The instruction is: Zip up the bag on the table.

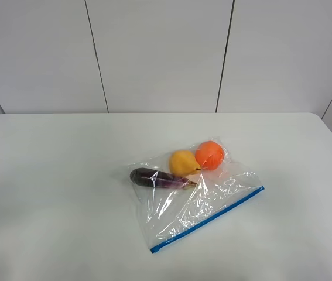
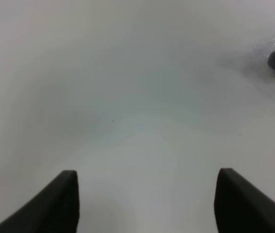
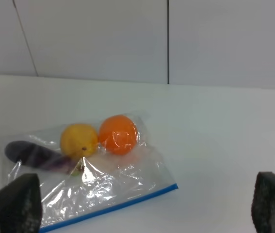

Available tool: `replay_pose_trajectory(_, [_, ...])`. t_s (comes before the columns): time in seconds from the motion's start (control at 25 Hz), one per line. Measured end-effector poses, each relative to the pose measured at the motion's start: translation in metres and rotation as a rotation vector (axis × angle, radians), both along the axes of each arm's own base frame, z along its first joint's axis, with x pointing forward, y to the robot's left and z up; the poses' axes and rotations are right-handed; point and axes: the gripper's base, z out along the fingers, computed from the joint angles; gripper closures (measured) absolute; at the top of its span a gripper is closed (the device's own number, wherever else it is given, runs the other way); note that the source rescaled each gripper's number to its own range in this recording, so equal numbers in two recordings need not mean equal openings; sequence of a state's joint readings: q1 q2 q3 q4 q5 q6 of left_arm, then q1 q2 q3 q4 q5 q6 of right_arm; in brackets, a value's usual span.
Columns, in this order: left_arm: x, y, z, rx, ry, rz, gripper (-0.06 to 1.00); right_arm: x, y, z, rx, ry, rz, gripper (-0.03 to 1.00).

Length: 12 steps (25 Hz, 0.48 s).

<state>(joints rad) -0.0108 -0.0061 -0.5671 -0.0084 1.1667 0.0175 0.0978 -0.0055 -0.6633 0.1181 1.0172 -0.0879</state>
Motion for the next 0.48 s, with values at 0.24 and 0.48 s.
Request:
replay_pose_trajectory(0.24, [0.0, 0.0, 0.0, 0.0, 0.0, 0.0, 0.01, 0.014, 0.0, -0.025, -0.021, 0.096, -0.01, 0.04])
replay_pose_trajectory(0.48, [0.0, 0.0, 0.0, -0.002, 0.0, -0.001, 0.01, 0.023, 0.0, -0.043, -0.043, 0.161, -0.021, 0.04])
